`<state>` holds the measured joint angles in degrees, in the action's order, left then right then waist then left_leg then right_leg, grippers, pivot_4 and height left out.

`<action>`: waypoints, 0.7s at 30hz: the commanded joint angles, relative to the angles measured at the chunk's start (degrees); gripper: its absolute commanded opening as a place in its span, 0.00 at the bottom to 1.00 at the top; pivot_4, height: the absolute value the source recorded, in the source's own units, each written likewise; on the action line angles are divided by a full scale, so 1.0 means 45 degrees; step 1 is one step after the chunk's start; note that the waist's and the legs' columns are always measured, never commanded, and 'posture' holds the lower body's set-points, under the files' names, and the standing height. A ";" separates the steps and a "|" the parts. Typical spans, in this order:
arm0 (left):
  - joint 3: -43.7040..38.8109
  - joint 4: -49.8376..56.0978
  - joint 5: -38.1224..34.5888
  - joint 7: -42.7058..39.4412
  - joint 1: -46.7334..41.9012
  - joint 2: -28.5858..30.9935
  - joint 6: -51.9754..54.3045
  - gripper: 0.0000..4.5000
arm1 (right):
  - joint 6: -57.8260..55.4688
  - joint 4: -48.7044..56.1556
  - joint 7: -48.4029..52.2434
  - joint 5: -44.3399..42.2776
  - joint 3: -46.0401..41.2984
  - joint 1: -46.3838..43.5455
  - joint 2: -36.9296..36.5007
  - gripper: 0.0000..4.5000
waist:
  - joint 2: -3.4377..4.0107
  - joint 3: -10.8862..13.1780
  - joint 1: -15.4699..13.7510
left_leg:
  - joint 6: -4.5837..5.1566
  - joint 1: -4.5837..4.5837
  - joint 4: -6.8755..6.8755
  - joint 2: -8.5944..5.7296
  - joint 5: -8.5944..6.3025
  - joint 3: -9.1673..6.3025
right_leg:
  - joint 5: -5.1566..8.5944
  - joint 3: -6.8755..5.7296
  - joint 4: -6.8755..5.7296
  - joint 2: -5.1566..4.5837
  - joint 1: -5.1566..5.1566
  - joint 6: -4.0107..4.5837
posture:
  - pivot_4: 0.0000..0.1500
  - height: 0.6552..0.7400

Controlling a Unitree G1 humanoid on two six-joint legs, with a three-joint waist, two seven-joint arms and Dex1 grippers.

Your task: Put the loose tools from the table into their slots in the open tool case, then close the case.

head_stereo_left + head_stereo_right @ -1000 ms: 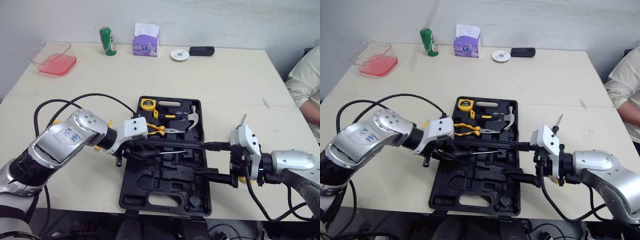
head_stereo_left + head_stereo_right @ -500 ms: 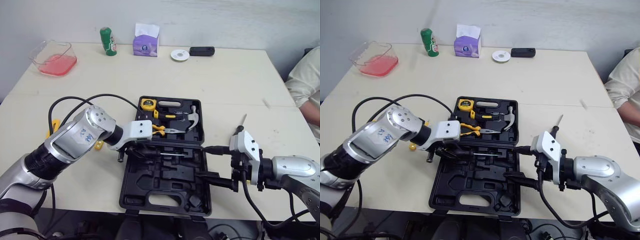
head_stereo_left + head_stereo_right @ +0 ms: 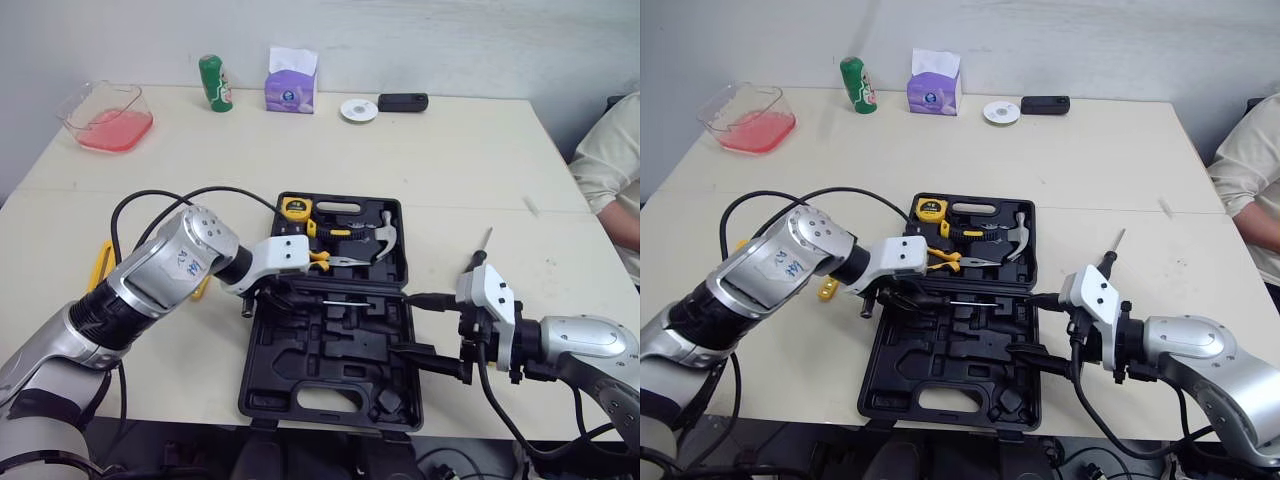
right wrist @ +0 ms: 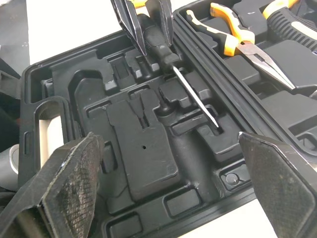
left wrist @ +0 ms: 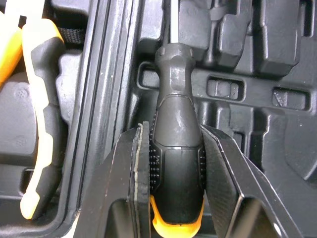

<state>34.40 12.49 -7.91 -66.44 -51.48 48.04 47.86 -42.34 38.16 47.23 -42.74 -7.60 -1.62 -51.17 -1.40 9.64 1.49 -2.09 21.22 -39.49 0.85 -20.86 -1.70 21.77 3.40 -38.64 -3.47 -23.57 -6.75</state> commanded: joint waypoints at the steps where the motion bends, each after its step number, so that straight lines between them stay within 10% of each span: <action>1: -0.0159 0.0130 0.0407 -0.0286 0.0135 0.0083 -0.0716 0.23 | 0.0331 0.0452 0.0037 0.0060 -0.0086 -0.0001 0.0057 1.00 | 0.0000 0.0000 -0.0001 | 0.0002 0.0001 -0.0003 0.0000 -0.0001 0.0000 | 0.0000 -0.0001 0.0000 -0.0001 0.0000 0.0000 | 1.00 1.00; 5: -0.0298 0.0136 0.0527 -0.0345 0.0240 -0.0054 -0.0661 0.23 | 0.0369 0.0437 -0.0003 0.0042 -0.0040 -0.0045 0.0071 1.00 | 0.0000 0.0000 0.0000 | 0.0006 0.0002 -0.0008 0.0001 -0.0003 -0.0004 | 0.0000 0.0000 -0.0001 0.0000 0.0000 0.0000 | 1.00 1.00; 13: -0.2024 0.0161 -0.0349 0.0002 -0.0011 -0.0702 0.0100 0.99 | -0.0318 0.0873 -0.0293 -0.1635 -0.0743 -0.0216 0.0061 1.00 | 0.0000 0.0000 0.0001 | 0.0022 0.0019 -0.0057 -0.0001 -0.0013 -0.0020 | -0.0002 -0.0002 -0.0016 -0.0005 0.0005 -0.0003 | 1.00 1.00; 21: -0.5848 -0.0851 -0.1842 0.0998 0.3827 -0.2154 -0.5545 0.86 | 0.0117 0.0634 -0.0285 -0.0853 -0.0731 0.0177 0.0041 1.00 | 0.0024 -0.0014 -0.0005 | 0.0026 0.0000 -0.0054 -0.0014 -0.0016 -0.0076 | -0.0002 0.0007 -0.0010 0.0000 0.0007 -0.0004 | 1.00 1.00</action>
<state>13.05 9.95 -13.48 -64.42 -37.57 41.27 29.75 -42.98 40.08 45.84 -46.54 -9.67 -0.53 -50.94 -1.29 9.58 1.47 -1.97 21.20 -39.76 0.75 -20.94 -2.04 21.76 3.43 -38.70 -3.51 -23.50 -6.77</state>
